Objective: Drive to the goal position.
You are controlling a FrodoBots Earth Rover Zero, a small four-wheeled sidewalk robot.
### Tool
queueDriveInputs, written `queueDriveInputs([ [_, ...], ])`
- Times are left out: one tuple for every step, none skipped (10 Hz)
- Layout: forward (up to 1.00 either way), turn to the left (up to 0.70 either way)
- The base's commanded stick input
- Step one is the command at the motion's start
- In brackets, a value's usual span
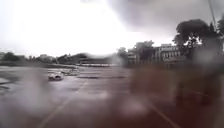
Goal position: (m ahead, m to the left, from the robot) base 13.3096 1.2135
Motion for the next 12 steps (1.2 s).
queueDriveInputs([
  [0.45,0.00],
  [0.45,0.00],
  [0.45,0.00],
  [0.45,0.00],
  [0.45,0.00],
  [0.45,0.00],
  [0.45,0.00],
  [0.45,0.00],
  [0.45,0.00],
  [0.45,0.00],
  [0.45,0.00],
  [0.45,0.00],
])
